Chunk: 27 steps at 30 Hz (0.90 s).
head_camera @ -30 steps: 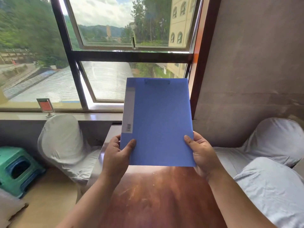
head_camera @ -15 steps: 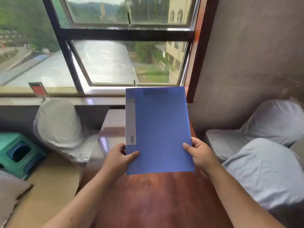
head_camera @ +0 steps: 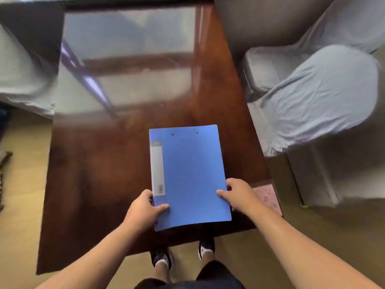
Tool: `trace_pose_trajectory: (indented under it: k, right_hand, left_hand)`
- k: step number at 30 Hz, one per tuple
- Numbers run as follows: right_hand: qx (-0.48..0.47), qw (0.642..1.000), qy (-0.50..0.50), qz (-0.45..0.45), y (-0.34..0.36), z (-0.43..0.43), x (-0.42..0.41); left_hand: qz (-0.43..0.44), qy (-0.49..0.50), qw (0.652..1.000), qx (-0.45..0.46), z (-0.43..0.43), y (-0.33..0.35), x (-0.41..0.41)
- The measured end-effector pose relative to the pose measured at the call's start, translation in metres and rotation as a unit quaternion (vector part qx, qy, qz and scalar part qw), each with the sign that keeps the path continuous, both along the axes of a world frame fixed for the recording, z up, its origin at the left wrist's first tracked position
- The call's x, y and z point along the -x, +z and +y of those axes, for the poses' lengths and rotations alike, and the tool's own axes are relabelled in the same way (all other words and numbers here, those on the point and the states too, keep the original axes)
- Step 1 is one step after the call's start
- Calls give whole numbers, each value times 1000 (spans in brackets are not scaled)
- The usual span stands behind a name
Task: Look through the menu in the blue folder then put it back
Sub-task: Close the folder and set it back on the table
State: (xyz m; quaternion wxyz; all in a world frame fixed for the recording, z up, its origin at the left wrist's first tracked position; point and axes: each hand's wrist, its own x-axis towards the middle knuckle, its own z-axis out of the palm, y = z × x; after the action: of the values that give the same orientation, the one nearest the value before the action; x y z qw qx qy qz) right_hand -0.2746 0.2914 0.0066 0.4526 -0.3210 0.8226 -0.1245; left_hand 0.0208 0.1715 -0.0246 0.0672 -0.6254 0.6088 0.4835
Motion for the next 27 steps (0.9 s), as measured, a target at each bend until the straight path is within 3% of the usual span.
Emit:
trace_pose_trajectory:
  k: [4,10,15,20,27]
  right_hand:
    - [-51,998,17,17,-23,22,-8]
    - [-96,993,49,55,-36,37,-14]
    - [-96,959,156,217,-28,33,-24]
    - [-27,960,240,140,-42,23,-83]
    - [3,972,191,137,-56,32,-95]
  left_hand:
    - [-52,-49,997,-22,25,-15,-3]
    - [-168,-214,962,31,21,-11,8]
    - [-256,-336,906,41,14,-5,18]
    - [-262,-340,902,35,15,-5,18]
    - [-261,-360,895,40,18,-9,27]
